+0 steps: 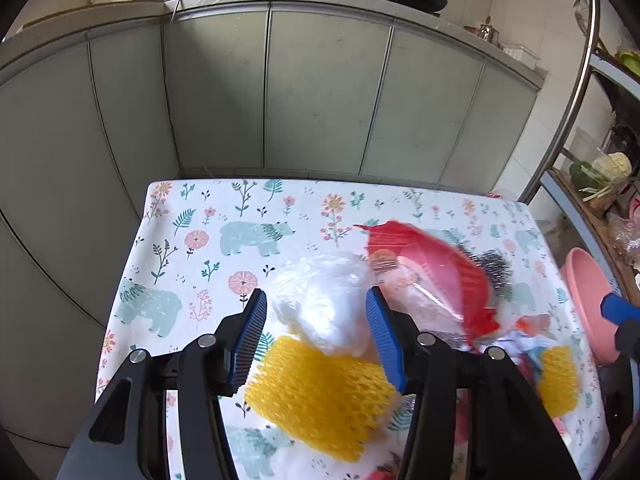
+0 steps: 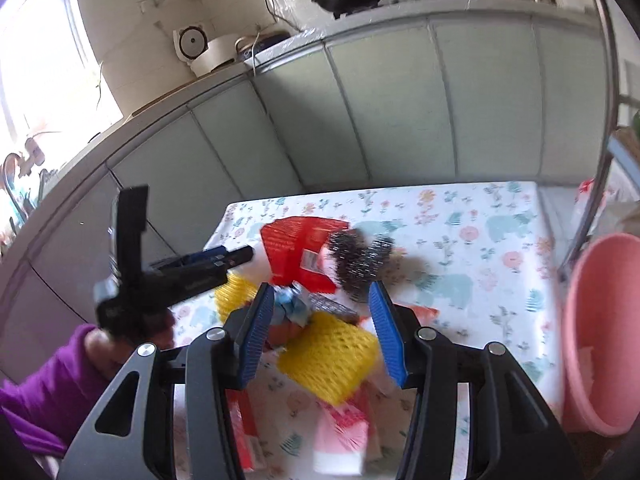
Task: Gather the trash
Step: 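Grasp the white plastic bag with the left gripper while the right gripper grasps the red packet, then carry the white bag and red packet over the pink bucket with both grippers, then open both grippers to drop the white bag and red packet into the bucket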
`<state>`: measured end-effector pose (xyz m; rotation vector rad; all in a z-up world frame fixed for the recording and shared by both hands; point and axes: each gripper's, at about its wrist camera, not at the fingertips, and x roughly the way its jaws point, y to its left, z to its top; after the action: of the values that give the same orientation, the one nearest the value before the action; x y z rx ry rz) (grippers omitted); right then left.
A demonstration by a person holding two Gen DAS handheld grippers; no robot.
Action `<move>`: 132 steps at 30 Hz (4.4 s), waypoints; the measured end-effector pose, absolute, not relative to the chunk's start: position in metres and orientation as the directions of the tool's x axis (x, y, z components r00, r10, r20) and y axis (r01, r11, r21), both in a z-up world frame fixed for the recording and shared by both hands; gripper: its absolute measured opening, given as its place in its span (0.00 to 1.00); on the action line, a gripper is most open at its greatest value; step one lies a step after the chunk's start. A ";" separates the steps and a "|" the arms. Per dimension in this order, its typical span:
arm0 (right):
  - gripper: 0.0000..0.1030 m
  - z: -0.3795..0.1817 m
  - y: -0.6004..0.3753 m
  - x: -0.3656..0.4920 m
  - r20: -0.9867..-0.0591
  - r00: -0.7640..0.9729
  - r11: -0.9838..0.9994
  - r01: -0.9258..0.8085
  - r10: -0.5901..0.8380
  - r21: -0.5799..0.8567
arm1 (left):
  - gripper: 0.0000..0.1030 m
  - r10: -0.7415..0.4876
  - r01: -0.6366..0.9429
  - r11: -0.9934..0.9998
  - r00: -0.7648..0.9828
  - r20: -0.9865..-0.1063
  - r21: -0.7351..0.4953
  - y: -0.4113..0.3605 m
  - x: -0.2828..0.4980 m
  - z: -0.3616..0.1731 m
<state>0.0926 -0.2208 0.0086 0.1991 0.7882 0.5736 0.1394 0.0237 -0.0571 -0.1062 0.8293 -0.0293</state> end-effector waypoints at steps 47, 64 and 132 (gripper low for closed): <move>0.21 0.057 -0.257 0.075 -0.502 0.681 0.832 -0.316 0.533 0.455 | 0.27 -0.245 0.136 0.958 0.842 -0.480 -0.251 0.016 0.026 0.042; 0.21 0.038 -0.362 0.028 -0.480 0.767 0.843 -0.144 0.426 0.518 | 0.27 -0.369 0.316 0.930 0.800 -0.473 -0.190 -0.087 0.017 0.056; 0.40 -0.055 -0.500 0.044 -0.656 0.754 0.883 0.286 0.032 0.372 | 0.44 -0.561 0.568 0.774 0.411 -0.719 -0.280 -0.331 0.114 -0.054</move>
<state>0.0442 -0.4995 -0.0548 0.4781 0.7087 -0.1446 0.1137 -0.3312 -0.0541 0.0085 0.9012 -0.7101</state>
